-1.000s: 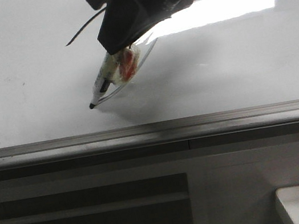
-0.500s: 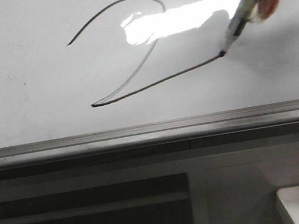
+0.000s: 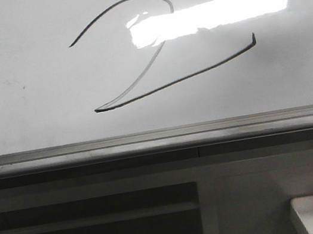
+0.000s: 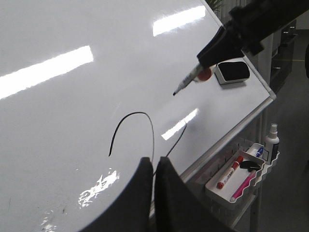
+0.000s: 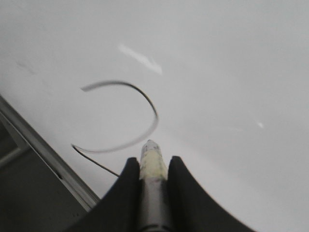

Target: Write number 2 on whiteboard

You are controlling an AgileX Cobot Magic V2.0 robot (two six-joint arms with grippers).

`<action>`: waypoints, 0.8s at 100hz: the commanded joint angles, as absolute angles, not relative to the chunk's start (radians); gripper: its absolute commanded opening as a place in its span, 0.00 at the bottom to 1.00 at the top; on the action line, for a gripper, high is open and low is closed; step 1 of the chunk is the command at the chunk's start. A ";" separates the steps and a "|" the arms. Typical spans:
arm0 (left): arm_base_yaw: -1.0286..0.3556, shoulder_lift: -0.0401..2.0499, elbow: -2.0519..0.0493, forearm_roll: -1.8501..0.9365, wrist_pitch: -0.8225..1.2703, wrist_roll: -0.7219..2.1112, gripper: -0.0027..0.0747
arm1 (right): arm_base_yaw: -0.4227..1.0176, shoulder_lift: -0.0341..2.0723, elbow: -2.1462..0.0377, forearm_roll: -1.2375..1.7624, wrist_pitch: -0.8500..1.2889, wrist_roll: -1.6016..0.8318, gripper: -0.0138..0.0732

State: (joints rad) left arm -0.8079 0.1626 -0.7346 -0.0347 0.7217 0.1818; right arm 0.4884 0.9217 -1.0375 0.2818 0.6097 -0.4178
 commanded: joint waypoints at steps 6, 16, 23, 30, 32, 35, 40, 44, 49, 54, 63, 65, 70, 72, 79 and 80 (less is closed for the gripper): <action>-0.806 0.179 -0.756 -0.035 0.643 0.172 0.01 | 0.625 0.852 -1.099 0.303 0.538 -0.432 0.09; -0.806 0.210 -0.756 -0.027 0.645 0.172 0.02 | 0.721 0.852 -1.099 0.303 0.540 -0.434 0.09; -0.806 0.264 -0.756 -0.025 0.647 0.176 0.08 | 0.780 0.876 -1.099 0.303 0.542 -0.445 0.09; -0.806 0.337 -0.758 -0.031 0.647 0.196 0.23 | 0.832 0.913 -1.099 0.303 0.542 -0.467 0.09; -0.806 0.362 -0.762 -0.042 0.647 0.212 0.29 | 0.846 0.926 -1.099 0.303 0.542 -0.473 0.09; -0.806 0.394 -0.770 -0.064 0.647 0.236 0.36 | 0.865 0.947 -1.099 0.303 0.542 -0.489 0.09; -0.806 0.449 -0.793 -0.120 0.647 0.270 0.48 | 0.899 0.976 -1.099 0.303 0.542 -0.510 0.09; -0.806 0.490 -0.817 -0.170 0.647 0.298 0.54 | 0.926 0.995 -1.099 0.303 0.542 -0.521 0.09; -0.806 0.533 -0.845 -0.226 0.650 0.347 0.54 | 0.957 1.022 -1.100 0.303 0.540 -0.523 0.09; -0.806 0.567 -0.871 -0.293 0.662 0.419 0.53 | 0.987 1.041 -1.103 0.303 0.533 -0.525 0.09; -0.806 0.622 -0.907 -0.438 0.718 0.581 0.51 | 1.032 1.063 -1.104 0.303 0.509 -0.532 0.09; -0.806 0.629 -0.909 -0.455 0.737 0.612 0.51 | 1.038 1.065 -1.104 0.303 0.504 -0.532 0.09; -0.806 0.652 -0.921 -0.499 0.781 0.664 0.51 | 1.047 1.068 -1.104 0.303 0.495 -0.532 0.09; -0.806 0.662 -0.923 -0.509 0.799 0.679 0.51 | 1.047 1.068 -1.104 0.303 0.493 -0.532 0.09; -0.806 0.691 -0.930 -0.513 0.840 0.697 0.51 | 1.047 1.068 -1.104 0.303 0.492 -0.532 0.09; -0.806 0.694 -0.930 -0.513 0.842 0.700 0.51 | 1.047 1.068 -1.104 0.303 0.492 -0.532 0.09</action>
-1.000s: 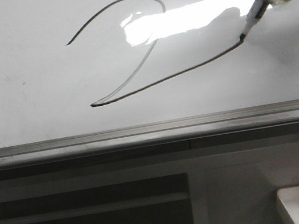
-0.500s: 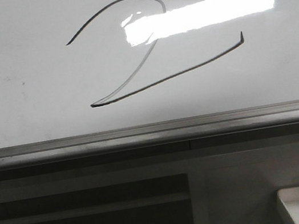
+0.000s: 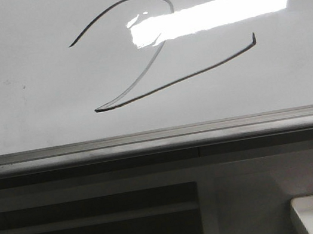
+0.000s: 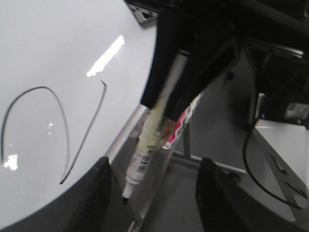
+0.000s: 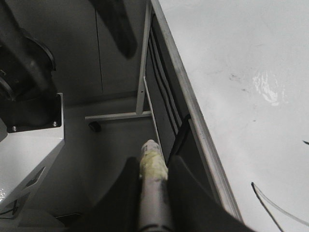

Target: Write number 2 on whiteboard

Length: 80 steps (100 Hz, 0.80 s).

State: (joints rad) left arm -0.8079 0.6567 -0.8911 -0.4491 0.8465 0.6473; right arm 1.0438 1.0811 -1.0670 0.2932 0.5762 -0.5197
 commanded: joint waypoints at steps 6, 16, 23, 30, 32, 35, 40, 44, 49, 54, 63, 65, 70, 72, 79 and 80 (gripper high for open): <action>-0.806 0.712 -0.930 -0.513 0.846 0.704 0.51 | 1.048 1.068 -1.104 0.307 0.492 -0.532 0.09; -0.806 0.738 -0.930 -0.523 0.841 0.704 0.51 | 1.062 1.068 -1.104 0.307 0.490 -0.534 0.09; -0.806 0.753 -0.930 -0.533 0.829 0.704 0.51 | 1.079 1.068 -1.104 0.307 0.473 -0.534 0.09; -0.806 0.767 -0.930 -0.546 0.818 0.706 0.51 | 1.099 1.068 -1.104 0.307 0.451 -0.534 0.09; -0.806 0.774 -0.930 -0.546 0.815 0.706 0.51 | 1.103 1.068 -1.104 0.307 0.446 -0.534 0.09; -0.806 0.780 -0.930 -0.548 0.815 0.706 0.51 | 1.113 1.068 -1.104 0.307 0.439 -0.534 0.09; -0.806 0.788 -0.930 -0.550 0.810 0.706 0.51 | 1.123 1.068 -1.104 0.307 0.426 -0.534 0.09; -0.806 0.798 -0.930 -0.550 0.807 0.706 0.51 | 1.128 1.068 -1.104 0.307 0.421 -0.534 0.09; -0.806 0.803 -0.930 -0.553 0.798 0.706 0.51 | 1.135 1.068 -1.104 0.307 0.418 -0.534 0.09; -0.806 0.803 -0.930 -0.555 0.785 0.706 0.51 | 1.136 1.068 -1.104 0.307 0.418 -0.534 0.09; -0.806 0.810 -0.930 -0.560 0.756 0.706 0.51 | 1.136 1.068 -1.104 0.307 0.420 -0.534 0.09; -0.806 0.810 -0.930 -0.560 0.753 0.706 0.51 | 1.136 1.068 -1.104 0.307 0.420 -0.534 0.09; -0.806 0.810 -0.930 -0.560 0.744 0.706 0.50 | 1.136 1.068 -1.104 0.307 0.420 -0.534 0.09; -0.806 0.810 -0.930 -0.560 0.743 0.706 0.50 | 1.136 1.068 -1.104 0.307 0.420 -0.534 0.09; -0.806 0.818 -0.930 -0.560 0.742 0.706 0.44 | 1.136 1.068 -1.104 0.307 0.420 -0.534 0.09; -0.806 0.821 -0.930 -0.560 0.742 0.706 0.43 | 1.136 1.068 -1.104 0.307 0.420 -0.534 0.09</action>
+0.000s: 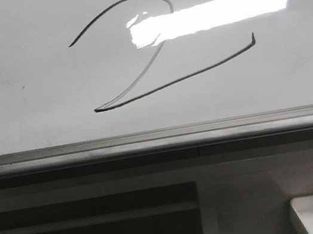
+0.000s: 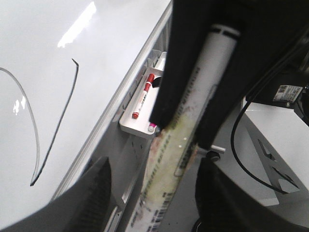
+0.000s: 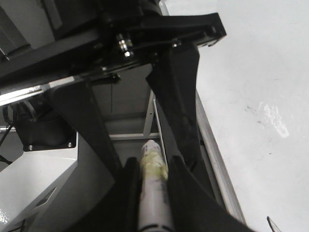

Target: Write number 2 on whiteboard

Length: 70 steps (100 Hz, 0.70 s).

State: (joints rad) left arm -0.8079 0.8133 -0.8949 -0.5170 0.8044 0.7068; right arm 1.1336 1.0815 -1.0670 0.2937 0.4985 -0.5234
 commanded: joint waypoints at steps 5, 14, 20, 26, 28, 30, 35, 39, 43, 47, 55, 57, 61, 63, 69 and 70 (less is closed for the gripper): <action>-0.806 0.825 -0.930 -0.560 0.746 0.706 0.35 | 1.136 1.068 -1.104 0.307 0.420 -0.534 0.09; -0.806 0.843 -0.930 -0.560 0.748 0.706 0.19 | 1.136 1.068 -1.104 0.307 0.420 -0.534 0.09; -0.806 0.858 -0.930 -0.560 0.748 0.706 0.07 | 1.136 1.068 -1.104 0.307 0.420 -0.534 0.09; -0.806 0.862 -0.930 -0.561 0.750 0.706 0.01 | 1.139 1.068 -1.104 0.307 0.422 -0.534 0.09; -0.806 0.866 -0.930 -0.561 0.750 0.706 0.01 | 1.139 1.068 -1.104 0.307 0.422 -0.534 0.09; -0.806 0.869 -0.930 -0.561 0.750 0.706 0.01 | 1.139 1.068 -1.104 0.307 0.422 -0.534 0.09; -0.806 0.874 -0.930 -0.561 0.750 0.706 0.01 | 1.139 1.068 -1.104 0.309 0.422 -0.534 0.09; -0.806 0.874 -0.930 -0.561 0.750 0.706 0.01 | 1.139 1.068 -1.104 0.309 0.422 -0.534 0.09; -0.806 0.876 -0.930 -0.561 0.750 0.706 0.01 | 1.139 1.068 -1.104 0.309 0.422 -0.534 0.09; -0.806 0.876 -0.930 -0.561 0.750 0.706 0.01 | 1.139 1.068 -1.104 0.309 0.422 -0.534 0.12; -0.806 0.876 -0.930 -0.561 0.750 0.706 0.01 | 1.139 1.066 -1.104 0.307 0.411 -0.534 0.26; -0.806 0.876 -0.930 -0.561 0.750 0.706 0.01 | 1.139 1.064 -1.104 0.307 0.407 -0.534 0.32; -0.806 0.876 -0.930 -0.561 0.750 0.706 0.01 | 1.139 1.062 -1.104 0.302 0.399 -0.534 0.46; -0.806 0.876 -0.930 -0.561 0.750 0.706 0.01 | 1.139 1.061 -1.104 0.300 0.392 -0.534 0.52; -0.806 0.876 -0.930 -0.561 0.752 0.706 0.01 | 1.139 1.042 -1.104 0.298 0.363 -0.534 0.69; -0.806 0.876 -0.930 -0.561 0.752 0.706 0.01 | 1.137 1.042 -1.104 0.298 0.359 -0.534 0.70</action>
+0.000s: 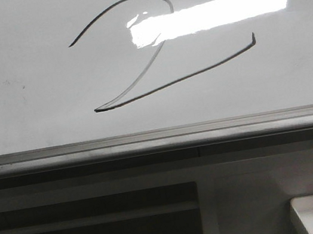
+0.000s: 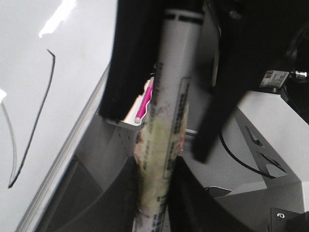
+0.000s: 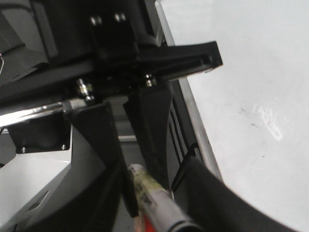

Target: Write number 2 on whiteboard

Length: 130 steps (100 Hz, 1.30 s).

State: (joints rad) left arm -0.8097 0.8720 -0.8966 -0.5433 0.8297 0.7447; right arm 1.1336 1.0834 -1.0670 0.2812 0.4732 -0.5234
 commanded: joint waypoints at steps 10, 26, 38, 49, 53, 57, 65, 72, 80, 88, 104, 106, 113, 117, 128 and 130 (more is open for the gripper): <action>-0.806 0.876 -0.930 -0.561 0.743 0.702 0.01 | 1.126 0.988 -1.104 0.290 0.308 -0.534 0.76; -0.773 0.876 -0.930 -0.519 0.642 0.590 0.01 | 1.074 0.873 -1.102 0.242 0.297 -0.534 0.63; -0.694 0.876 -0.926 -0.351 0.500 0.373 0.01 | 1.012 0.786 -1.102 0.230 0.355 -0.534 0.36; -0.581 0.889 -0.918 -0.236 0.386 0.224 0.01 | 0.940 0.726 -1.098 0.230 0.463 -0.529 0.07; -0.536 0.900 -0.914 -0.241 0.341 0.202 0.01 | 0.922 0.712 -1.092 0.230 0.494 -0.529 0.08; -0.501 0.917 -0.912 -0.263 0.312 0.198 0.01 | 0.904 0.701 -1.077 0.230 0.507 -0.528 0.08; -0.440 0.962 -0.910 -0.307 0.287 0.198 0.01 | 0.883 0.683 -1.040 0.230 0.504 -0.522 0.08; -0.411 1.006 -0.910 -0.323 0.270 0.198 0.01 | 0.875 0.676 -1.001 0.230 0.493 -0.518 0.08; -0.404 1.060 -0.910 -0.323 0.237 0.198 0.01 | 0.873 0.676 -0.964 0.230 0.487 -0.494 0.08; -0.407 1.105 -0.910 -0.328 0.203 0.198 0.01 | 0.873 0.676 -0.919 0.230 0.459 -0.469 0.08; -0.407 1.190 -0.910 -0.336 0.163 0.198 0.01 | 0.873 0.676 -0.866 0.247 0.417 -0.458 0.08; -0.407 1.200 -0.910 -0.336 0.158 0.198 0.01 | 0.873 0.676 -0.863 0.252 0.412 -0.458 0.08; -0.407 1.222 -0.910 -0.336 0.145 0.198 0.01 | 0.873 0.676 -0.854 0.267 0.403 -0.458 0.08; -0.407 1.232 -0.910 -0.336 0.138 0.198 0.01 | 0.873 0.676 -0.852 0.275 0.403 -0.458 0.08; -0.407 1.258 -0.910 -0.338 0.118 0.198 0.01 | 0.873 0.676 -0.844 0.293 0.403 -0.458 0.08; -0.407 1.262 -0.910 -0.338 0.114 0.198 0.01 | 0.873 0.676 -0.842 0.295 0.405 -0.458 0.08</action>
